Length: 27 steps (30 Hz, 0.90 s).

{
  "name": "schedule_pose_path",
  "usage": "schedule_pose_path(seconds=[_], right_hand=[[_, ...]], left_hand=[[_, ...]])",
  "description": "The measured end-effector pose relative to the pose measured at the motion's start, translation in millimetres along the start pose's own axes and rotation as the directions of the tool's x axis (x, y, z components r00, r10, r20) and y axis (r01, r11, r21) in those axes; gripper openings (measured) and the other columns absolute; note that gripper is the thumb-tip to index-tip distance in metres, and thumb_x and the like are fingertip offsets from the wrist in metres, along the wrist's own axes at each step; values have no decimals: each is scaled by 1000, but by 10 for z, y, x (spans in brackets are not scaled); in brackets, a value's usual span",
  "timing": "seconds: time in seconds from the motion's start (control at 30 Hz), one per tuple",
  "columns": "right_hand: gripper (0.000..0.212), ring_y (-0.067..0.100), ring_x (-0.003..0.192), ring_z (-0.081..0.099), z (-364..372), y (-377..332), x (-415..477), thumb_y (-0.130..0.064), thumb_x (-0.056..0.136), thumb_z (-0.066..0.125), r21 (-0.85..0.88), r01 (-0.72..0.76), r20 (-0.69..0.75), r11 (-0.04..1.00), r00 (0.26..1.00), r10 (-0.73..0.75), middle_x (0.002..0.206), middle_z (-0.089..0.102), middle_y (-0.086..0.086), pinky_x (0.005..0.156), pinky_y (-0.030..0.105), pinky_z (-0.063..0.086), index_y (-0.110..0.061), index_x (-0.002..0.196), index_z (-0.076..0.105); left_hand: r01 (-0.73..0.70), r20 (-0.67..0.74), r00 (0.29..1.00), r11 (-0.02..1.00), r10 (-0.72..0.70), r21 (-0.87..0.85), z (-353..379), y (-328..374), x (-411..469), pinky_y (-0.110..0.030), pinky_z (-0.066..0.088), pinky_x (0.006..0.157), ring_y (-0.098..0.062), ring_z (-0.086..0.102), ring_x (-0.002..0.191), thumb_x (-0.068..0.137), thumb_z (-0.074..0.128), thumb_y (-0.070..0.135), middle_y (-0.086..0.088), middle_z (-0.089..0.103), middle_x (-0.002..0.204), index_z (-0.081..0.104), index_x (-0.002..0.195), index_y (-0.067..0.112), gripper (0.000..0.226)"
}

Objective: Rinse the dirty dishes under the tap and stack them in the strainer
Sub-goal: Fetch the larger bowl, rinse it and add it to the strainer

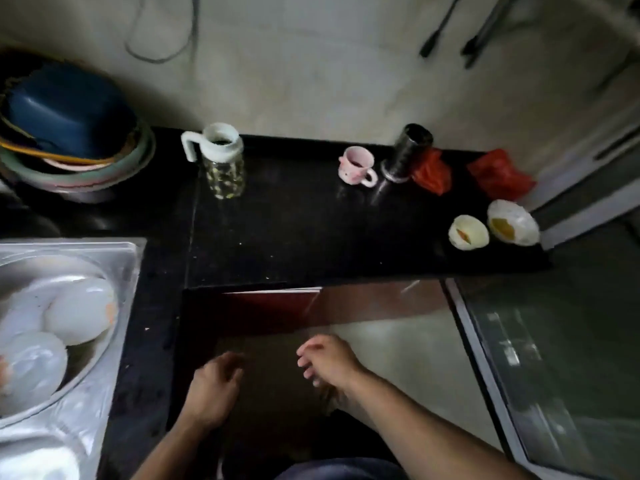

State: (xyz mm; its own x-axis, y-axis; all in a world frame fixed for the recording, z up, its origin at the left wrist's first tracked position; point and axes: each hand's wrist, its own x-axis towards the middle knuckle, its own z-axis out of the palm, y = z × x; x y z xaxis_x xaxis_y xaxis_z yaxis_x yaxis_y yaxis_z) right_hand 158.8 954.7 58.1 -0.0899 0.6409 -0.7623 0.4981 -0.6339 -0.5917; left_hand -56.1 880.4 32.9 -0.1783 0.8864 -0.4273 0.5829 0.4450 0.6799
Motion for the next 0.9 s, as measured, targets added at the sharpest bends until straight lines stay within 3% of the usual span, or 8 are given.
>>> schedule_pose_path(seconds=[0.2,0.33,0.43,0.5,0.63,0.77,0.83,0.9], right_hand=[[21,16,56,66,-1229,879,-229,-10,92,53,226,-19,-233,974,970,73,72,75,2,46,26,48,-15,88,73],[23,19,54,64,-2038,1320,-313,-6,91,52,367,-25,-290,930,947,140,70,75,3,46,24,47,-12,86,74],[23,24,61,62,-2757,1661,-350,-3,92,53,446,-14,-315,895,933,172,80,74,12,49,24,45,-4,92,76],[21,22,64,63,-3260,1841,-371,-5,94,55,475,-16,-317,880,930,188,88,75,15,50,24,48,-3,98,75],[18,18,71,70,-4216,2090,-334,-13,96,57,467,24,-354,884,921,162,94,78,10,59,27,56,-11,99,75],[19,19,76,72,-5110,2115,-63,-14,97,55,443,59,-392,895,910,134,95,78,7,62,27,58,-12,100,75],[18,19,76,72,-5539,2037,159,-16,97,56,441,90,-405,893,908,108,96,77,7,62,27,57,-12,101,74],[17,19,74,70,-5917,1920,421,-16,97,58,448,109,-419,887,902,101,96,77,9,59,28,56,-11,102,73]], left_hand=[[-175,278,950,979,139,109,824,930,251,-29,54,90,-19,73,106,101,61,13,-3,78,117,75,121,16,25],[-257,396,901,953,177,158,1541,1622,427,-23,50,87,-14,71,111,101,62,13,5,78,115,78,113,22,22],[-281,450,875,945,180,168,2164,2182,535,-18,46,88,-11,68,113,102,63,18,8,76,118,78,112,30,22],[-261,474,867,950,153,171,2533,2562,566,-20,49,88,-12,70,111,102,63,19,8,77,114,79,110,28,20],[-155,469,879,982,88,107,3216,3357,686,-25,54,74,-12,75,93,98,59,8,15,78,96,77,90,36,34],[-189,433,888,981,158,30,3760,4153,992,-27,56,74,-6,73,89,98,59,11,15,78,99,76,103,31,27],[-176,430,885,984,177,-42,3995,4505,1230,-28,55,74,-11,73,86,102,57,11,8,78,100,74,110,25,24],[-3,437,894,975,103,-224,4221,4813,1528,-31,55,69,-21,70,85,102,55,8,-4,77,99,73,113,15,22]])
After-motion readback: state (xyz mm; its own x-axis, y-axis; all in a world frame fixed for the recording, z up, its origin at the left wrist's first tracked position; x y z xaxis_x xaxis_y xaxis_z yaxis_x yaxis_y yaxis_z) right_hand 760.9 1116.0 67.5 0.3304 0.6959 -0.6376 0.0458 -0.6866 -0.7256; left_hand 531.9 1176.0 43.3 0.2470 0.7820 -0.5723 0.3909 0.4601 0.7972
